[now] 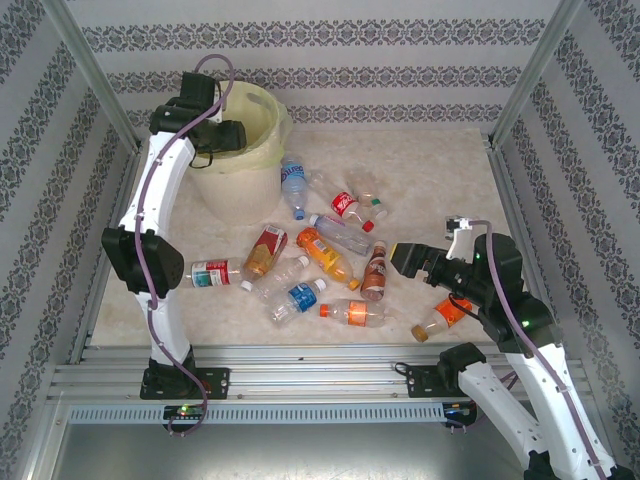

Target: Put the plastic bottles in the bin

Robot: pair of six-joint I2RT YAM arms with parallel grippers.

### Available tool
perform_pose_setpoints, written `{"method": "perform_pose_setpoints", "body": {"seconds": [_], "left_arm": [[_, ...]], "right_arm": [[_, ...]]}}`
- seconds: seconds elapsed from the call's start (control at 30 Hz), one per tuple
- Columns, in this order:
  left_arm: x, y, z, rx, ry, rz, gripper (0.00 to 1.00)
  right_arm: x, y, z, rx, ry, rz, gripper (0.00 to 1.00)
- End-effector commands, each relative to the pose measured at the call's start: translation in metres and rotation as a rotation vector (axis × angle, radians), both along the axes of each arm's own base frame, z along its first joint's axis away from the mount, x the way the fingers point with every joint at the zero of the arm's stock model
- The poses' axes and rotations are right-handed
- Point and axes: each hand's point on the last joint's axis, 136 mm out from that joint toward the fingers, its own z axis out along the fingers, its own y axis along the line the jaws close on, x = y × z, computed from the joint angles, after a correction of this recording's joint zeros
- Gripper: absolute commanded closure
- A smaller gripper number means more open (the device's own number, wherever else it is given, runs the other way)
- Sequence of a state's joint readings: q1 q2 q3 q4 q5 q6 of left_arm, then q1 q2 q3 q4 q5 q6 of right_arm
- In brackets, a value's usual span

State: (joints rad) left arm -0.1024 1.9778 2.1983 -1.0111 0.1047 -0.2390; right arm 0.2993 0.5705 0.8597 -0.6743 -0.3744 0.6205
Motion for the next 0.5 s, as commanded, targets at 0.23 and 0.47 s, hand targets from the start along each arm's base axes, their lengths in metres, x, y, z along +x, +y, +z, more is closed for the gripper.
{"method": "perform_pose_setpoints", "body": {"seconds": [0.23, 0.47], "left_arm": [[-0.008, 0.001, 0.056, -0.051, -0.113, -0.007, 0.20], [-0.024, -0.004, 0.103, -0.071, -0.235, -0.056, 0.00]], "right_arm": [[0.000, -0.003, -0.017, -0.055, 0.027, -0.004, 0.02], [0.001, -0.006, -0.031, -0.087, 0.068, -0.023, 0.02]]}}
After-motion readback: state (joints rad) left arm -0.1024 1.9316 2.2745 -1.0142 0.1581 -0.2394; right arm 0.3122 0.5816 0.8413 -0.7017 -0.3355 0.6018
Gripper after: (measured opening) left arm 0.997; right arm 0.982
